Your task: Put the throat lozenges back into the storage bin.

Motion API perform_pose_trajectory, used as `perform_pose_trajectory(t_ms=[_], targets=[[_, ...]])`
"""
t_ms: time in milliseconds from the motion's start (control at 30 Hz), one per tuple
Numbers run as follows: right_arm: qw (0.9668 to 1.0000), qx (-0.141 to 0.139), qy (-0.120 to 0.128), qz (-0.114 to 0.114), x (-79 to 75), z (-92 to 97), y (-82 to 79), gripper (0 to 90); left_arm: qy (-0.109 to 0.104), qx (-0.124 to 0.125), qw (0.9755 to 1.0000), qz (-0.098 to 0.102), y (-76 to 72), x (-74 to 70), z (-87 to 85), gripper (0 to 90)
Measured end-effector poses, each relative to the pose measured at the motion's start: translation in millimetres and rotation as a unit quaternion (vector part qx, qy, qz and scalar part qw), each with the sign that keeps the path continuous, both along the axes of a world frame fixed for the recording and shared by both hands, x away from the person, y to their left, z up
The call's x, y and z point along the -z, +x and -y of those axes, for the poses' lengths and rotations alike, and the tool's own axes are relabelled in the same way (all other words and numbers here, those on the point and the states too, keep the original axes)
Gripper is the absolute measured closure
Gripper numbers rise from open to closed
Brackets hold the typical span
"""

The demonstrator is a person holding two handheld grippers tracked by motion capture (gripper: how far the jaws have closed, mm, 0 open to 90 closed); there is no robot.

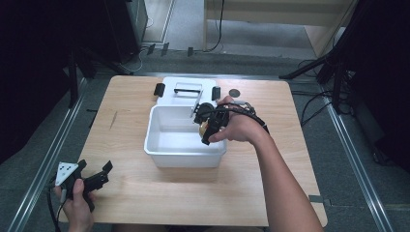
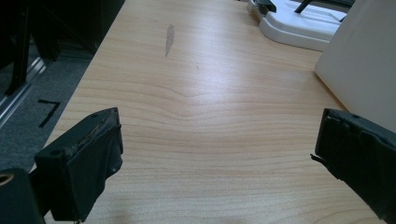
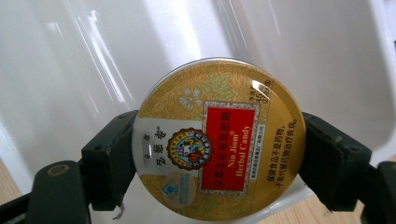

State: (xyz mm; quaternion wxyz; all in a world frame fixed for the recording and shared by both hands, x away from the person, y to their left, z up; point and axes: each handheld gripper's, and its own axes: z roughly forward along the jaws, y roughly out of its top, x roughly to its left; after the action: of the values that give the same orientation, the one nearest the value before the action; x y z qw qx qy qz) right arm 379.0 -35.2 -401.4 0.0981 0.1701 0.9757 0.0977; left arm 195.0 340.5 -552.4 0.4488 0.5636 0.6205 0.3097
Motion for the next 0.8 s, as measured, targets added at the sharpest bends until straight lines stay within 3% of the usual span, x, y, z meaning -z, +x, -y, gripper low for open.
perform_pose_trajectory(t_ms=[300,800], targets=[[0.9998,-0.017,-0.006,0.0,13.7,-2.2,2.1,20.5,-0.001,0.001,1.0,-0.003,-0.1,0.0,-0.4,1.6],[0.9988,-0.022,-0.042,-0.014,35.7,-6.4,5.9,20.4,-0.002,0.002,1.0,-0.002,0.2,0.0,-0.5,1.6]])
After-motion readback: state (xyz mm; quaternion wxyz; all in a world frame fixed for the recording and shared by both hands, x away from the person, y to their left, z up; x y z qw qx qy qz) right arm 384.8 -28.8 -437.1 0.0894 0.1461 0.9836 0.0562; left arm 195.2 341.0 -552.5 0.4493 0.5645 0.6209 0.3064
